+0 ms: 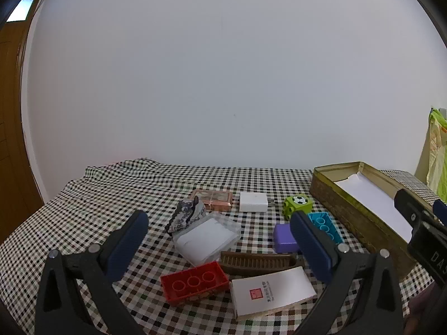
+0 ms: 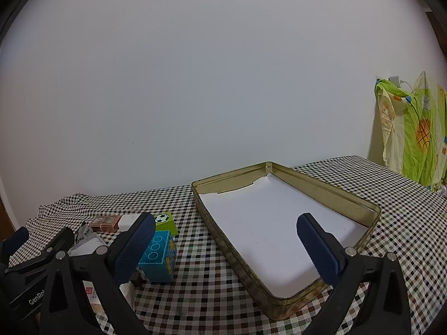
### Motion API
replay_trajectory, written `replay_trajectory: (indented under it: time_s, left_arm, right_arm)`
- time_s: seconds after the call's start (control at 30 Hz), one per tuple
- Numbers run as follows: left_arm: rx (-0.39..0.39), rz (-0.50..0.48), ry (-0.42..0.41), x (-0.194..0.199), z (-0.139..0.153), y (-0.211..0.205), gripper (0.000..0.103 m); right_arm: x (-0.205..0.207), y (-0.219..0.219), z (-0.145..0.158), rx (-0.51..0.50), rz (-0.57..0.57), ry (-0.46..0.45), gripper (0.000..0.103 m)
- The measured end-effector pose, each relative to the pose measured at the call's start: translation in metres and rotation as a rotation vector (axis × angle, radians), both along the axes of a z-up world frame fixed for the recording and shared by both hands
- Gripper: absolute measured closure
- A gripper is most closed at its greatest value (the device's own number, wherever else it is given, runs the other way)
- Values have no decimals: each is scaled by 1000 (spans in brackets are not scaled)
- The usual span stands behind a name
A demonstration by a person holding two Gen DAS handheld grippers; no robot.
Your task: Organize rigid objects
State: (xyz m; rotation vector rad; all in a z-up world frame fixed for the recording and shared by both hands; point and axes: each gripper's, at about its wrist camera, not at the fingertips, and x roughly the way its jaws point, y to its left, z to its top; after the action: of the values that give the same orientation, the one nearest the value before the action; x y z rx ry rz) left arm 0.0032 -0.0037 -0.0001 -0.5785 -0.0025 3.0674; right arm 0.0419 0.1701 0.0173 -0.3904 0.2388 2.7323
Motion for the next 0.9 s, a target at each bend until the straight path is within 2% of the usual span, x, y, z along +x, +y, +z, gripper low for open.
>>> replay_trajectory:
  time_s: [0.17,0.37,0.53,0.7,0.8,0.9]
  left_arm:
    - [6,5,-25,-4,-1,-5,0]
    - [-72,18,-29,-8,-3,-19,0]
    - [-49,124,-26,-14,-3,-60,0]
    - [-7,207,-45,-18,-4,-87,0]
    - [-32,219,-40,-17,-3,-83,0]
    - [-44,216,-37,-15,-4,-83,0]
  right_arm:
    - [-2,-2,0,-12,20,-7,0]
    - [-6,-4,-1,-19,67,-25,0]
    - [-11,-14,-3,-14,141,-62,0]
    - [-24,-28,-13,-111,280,-165,0]
    - [-34,-39,-21,-169,336,-237,0]
    - [-47,-55,-30,-167,370,-318,0]
